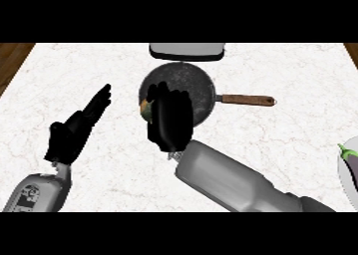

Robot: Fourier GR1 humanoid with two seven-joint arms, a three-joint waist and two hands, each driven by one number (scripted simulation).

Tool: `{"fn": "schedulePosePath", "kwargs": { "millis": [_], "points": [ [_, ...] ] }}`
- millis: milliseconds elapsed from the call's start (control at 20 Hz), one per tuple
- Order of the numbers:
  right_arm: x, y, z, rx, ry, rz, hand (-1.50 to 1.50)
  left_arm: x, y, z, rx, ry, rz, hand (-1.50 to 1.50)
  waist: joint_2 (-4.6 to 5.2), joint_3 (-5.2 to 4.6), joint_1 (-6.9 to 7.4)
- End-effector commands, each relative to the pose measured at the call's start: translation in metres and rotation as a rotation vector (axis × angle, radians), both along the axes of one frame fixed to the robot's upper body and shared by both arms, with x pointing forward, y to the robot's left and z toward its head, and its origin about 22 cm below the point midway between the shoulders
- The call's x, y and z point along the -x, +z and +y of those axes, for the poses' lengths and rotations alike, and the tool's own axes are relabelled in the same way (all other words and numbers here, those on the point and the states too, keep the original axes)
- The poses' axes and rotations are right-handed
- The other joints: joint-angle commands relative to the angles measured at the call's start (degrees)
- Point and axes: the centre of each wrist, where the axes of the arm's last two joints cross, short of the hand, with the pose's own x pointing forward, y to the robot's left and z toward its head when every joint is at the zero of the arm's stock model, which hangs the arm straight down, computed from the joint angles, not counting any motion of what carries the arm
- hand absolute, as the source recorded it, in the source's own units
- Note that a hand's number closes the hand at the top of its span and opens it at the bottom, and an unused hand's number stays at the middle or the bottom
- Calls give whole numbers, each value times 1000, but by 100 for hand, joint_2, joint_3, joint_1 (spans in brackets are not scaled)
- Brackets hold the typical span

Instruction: Pick the squash from the plate and place it in the pan

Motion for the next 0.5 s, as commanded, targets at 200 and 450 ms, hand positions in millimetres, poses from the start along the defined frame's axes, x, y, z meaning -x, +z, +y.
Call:
{"fn": "schedulePosePath", "kwargs": {
  "millis": [200, 450],
  "points": [
    [-51, -10, -18, -90, -106, -22, 150, 1, 5, 5, 14, 15, 2, 0, 8, 1, 25],
    [-66, -33, -38, -102, -125, -9, 150, -2, 6, -12, 6, -14, -17, 0, 40, 4, 81]
  ]
}}
